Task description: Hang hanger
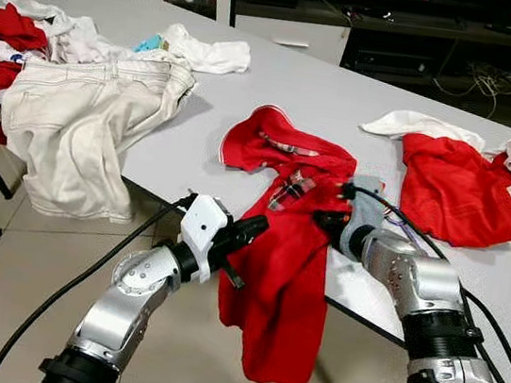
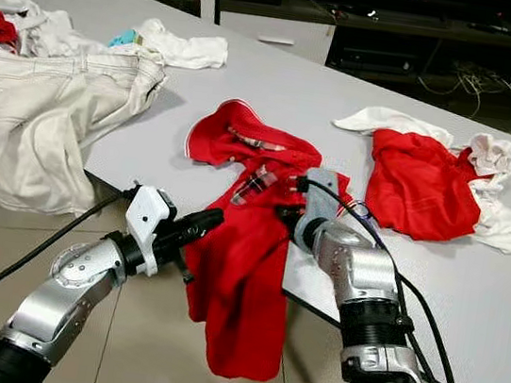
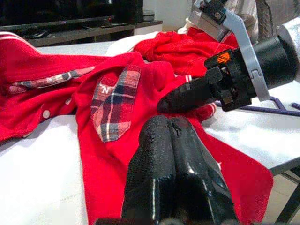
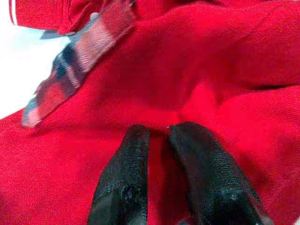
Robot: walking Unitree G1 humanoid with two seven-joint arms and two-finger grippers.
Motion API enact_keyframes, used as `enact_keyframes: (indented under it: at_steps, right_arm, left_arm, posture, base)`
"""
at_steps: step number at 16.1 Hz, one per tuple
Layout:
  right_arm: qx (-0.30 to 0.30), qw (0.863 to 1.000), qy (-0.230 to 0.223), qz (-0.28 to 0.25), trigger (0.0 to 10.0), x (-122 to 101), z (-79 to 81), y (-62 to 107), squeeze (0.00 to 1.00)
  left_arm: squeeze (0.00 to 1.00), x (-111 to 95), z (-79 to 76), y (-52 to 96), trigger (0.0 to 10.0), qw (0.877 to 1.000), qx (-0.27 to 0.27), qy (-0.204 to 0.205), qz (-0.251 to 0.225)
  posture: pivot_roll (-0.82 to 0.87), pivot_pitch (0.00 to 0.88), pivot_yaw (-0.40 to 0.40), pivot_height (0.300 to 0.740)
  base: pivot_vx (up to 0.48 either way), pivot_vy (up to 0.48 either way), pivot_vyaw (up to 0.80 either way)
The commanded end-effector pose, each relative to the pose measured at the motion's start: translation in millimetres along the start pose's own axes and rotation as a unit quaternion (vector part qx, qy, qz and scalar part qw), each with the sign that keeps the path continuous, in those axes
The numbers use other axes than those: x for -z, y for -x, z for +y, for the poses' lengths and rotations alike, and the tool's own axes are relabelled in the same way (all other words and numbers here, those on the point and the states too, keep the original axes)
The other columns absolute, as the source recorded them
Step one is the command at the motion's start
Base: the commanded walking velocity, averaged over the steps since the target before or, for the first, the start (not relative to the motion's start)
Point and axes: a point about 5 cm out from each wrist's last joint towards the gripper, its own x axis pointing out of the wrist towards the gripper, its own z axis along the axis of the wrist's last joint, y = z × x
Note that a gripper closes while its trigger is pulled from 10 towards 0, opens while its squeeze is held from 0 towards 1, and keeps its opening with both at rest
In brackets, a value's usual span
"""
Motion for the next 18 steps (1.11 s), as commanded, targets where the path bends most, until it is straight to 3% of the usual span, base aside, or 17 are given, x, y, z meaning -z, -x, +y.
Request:
enact_keyframes:
  at_steps: [1, 4, 6, 7, 8, 9, 10, 14, 18]
  right_arm:
    - [-0.014, 1.000, 0.001, -0.023, 10.0, -14.0, 2.9, 4.3, 0.00]
    - [-0.030, 0.999, -0.001, -0.045, 10.0, -24.9, -4.4, 20.3, 0.00]
    - [-0.020, 0.998, -0.008, -0.057, 10.0, -28.4, -19.3, 33.0, 0.00]
    - [0.007, 0.998, -0.016, -0.068, 10.0, -29.8, -36.3, 43.8, 0.00]
    - [0.019, 0.997, -0.014, -0.069, 10.0, -29.1, -41.6, 46.6, 0.00]
    - [0.072, 0.996, 0.012, -0.055, 10.0, -19.3, -58.9, 51.7, 0.00]
    - [0.088, 0.995, -0.004, -0.042, 10.0, -6.2, -66.2, 54.8, 0.00]
    - [0.090, 0.996, -0.003, -0.013, 10.0, 18.8, -64.4, 55.0, 0.00]
    - [0.124, 0.992, -0.010, 0.002, 10.0, 33.8, -75.6, 55.4, 0.00]
  left_arm:
    - [0.00, -2.8, 1.3, -0.7, 10.0, 1.000, 0.002, -0.005, -0.004]
    - [0.00, -2.2, 1.3, 0.7, 10.0, 1.000, 0.002, -0.005, -0.002]
    - [0.00, -1.6, 1.0, 0.8, 10.0, 1.000, 0.003, -0.005, -0.001]
    - [0.00, -1.6, 0.8, -0.3, 10.0, 1.000, 0.005, -0.005, -0.001]
    - [0.00, -1.7, 0.9, -0.5, 10.0, 1.000, 0.005, -0.005, -0.001]
    - [0.00, -2.4, 1.7, -1.8, 10.0, 1.000, 0.005, -0.005, -0.002]
    - [0.00, -2.7, 1.9, -2.8, 10.0, 1.000, 0.006, -0.006, -0.003]
    - [0.00, -1.7, 0.1, -2.1, 10.0, 1.000, 0.008, -0.004, -0.002]
    - [0.00, -1.1, -0.6, -2.4, 10.0, 1.000, 0.009, -0.003, -0.001]
  posture:
    - [-0.07, 0.000, 0.004, 0.740]
    - [-0.08, 0.000, 0.008, 0.740]
    - [-0.09, 0.000, 0.011, 0.740]
    - [-0.09, 0.000, 0.012, 0.740]
    - [-0.09, 0.000, 0.011, 0.740]
    - [-0.10, 0.000, 0.011, 0.740]
    - [-0.10, 0.000, 0.011, 0.740]
    - [-0.11, 0.000, 0.018, 0.740]
    - [-0.10, 0.000, 0.017, 0.740]
  base:
    - [0.000, 0.000, 0.00]
    - [0.000, 0.000, 0.00]
    - [0.000, 0.000, 0.00]
    - [0.000, 0.000, 0.00]
    - [0.000, 0.000, 0.00]
    - [0.000, 0.000, 0.00]
    - [0.000, 0.000, 0.00]
    - [0.000, 0.000, 0.00]
    - [0.000, 0.000, 0.00]
